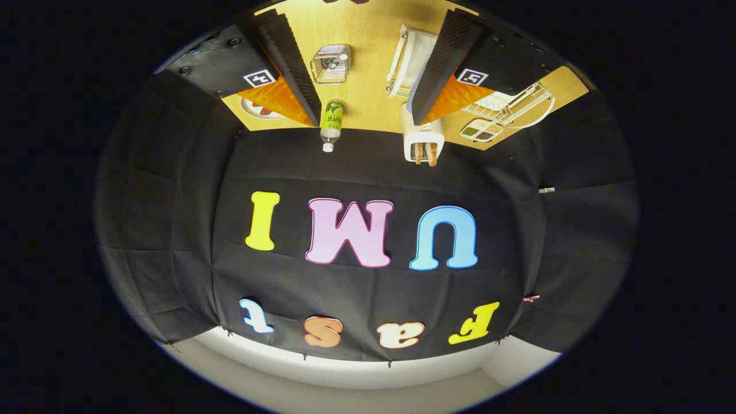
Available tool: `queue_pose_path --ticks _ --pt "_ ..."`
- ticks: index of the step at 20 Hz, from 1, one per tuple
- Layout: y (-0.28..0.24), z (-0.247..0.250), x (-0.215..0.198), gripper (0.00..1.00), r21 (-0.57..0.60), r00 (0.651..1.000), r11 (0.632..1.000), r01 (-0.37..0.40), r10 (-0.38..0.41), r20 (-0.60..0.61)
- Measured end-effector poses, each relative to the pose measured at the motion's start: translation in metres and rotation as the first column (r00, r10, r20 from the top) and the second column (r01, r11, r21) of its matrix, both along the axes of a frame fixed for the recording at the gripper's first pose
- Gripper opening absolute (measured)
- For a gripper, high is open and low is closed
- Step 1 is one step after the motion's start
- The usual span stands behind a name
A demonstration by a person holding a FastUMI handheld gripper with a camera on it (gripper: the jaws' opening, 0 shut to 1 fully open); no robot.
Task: Take the plate from the dish rack, then take the spoon from the basket and place it into the plate.
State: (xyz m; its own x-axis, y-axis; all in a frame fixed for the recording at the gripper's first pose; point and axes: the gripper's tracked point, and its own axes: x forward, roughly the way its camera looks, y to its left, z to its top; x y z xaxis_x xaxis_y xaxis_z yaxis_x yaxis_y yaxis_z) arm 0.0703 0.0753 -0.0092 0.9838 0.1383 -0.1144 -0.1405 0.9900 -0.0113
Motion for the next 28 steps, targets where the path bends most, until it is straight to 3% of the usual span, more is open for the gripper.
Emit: queue_pose_path --ticks 4,9,16,18,21,24,28 --pt "0.032 -0.027 0.029 0.98 0.000 0.993 0.999 -0.044 0.044 -0.111" --pt "0.055 -0.075 0.062 0.98 0.014 0.964 1.000 -0.019 0.022 -0.266" --pt "0.081 -0.153 0.077 0.95 0.036 0.849 0.999 0.036 -0.012 -0.529" --pt "0.091 -0.169 0.081 0.86 0.051 0.820 0.998 0.042 -0.005 -0.572" --pt "0.098 -0.173 0.083 0.50 0.056 0.807 0.997 0.059 -0.014 -0.591" --pt "0.101 -0.175 0.082 0.41 0.069 0.790 0.994 0.083 -0.024 -0.613" --pt "0.098 -0.166 0.084 0.34 0.066 0.800 0.989 0.133 -0.068 -0.596"
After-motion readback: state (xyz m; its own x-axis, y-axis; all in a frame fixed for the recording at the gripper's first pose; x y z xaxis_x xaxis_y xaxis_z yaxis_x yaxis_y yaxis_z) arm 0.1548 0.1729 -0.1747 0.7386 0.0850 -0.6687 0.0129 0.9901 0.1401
